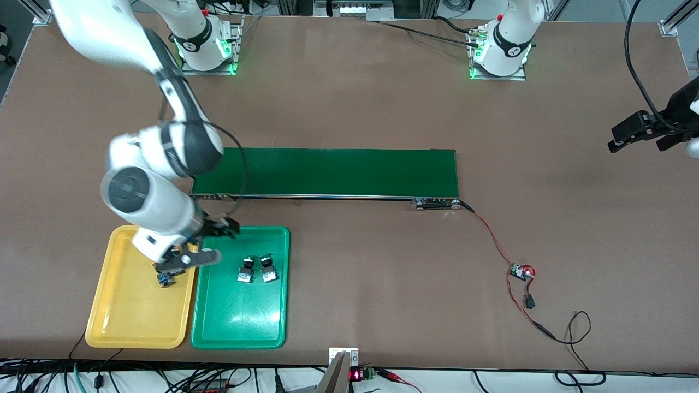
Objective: Sort buttons by color to trays
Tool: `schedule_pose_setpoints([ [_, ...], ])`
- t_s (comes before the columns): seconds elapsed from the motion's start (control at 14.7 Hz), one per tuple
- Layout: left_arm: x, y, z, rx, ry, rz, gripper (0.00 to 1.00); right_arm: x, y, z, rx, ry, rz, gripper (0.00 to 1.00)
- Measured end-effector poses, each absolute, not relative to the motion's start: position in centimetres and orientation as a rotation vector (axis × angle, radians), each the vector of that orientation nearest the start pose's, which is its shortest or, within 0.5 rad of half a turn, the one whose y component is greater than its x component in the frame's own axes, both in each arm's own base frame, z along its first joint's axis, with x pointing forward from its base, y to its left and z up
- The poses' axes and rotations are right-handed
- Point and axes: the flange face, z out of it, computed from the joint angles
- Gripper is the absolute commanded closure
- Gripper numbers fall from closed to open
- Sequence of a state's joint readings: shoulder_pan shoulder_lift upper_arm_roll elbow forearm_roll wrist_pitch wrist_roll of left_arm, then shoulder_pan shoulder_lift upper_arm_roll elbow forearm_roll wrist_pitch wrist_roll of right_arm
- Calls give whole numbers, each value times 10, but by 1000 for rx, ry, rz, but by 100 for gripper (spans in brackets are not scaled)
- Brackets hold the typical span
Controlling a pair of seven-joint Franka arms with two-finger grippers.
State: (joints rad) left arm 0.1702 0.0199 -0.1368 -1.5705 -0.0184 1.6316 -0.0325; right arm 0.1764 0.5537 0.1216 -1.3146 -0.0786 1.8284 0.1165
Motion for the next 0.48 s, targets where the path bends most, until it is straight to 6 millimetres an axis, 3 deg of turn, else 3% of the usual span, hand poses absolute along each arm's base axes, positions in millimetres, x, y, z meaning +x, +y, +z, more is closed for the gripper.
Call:
schedule_pose_setpoints([
  [0.2, 566, 17, 619, -3160, -104, -65, 0, 654, 155, 488, -3163, -279, 178, 0],
  [0.48, 566, 13, 619, -3161, -91, -66, 0, 610, 138, 549, -3181, -265, 284, 0],
])
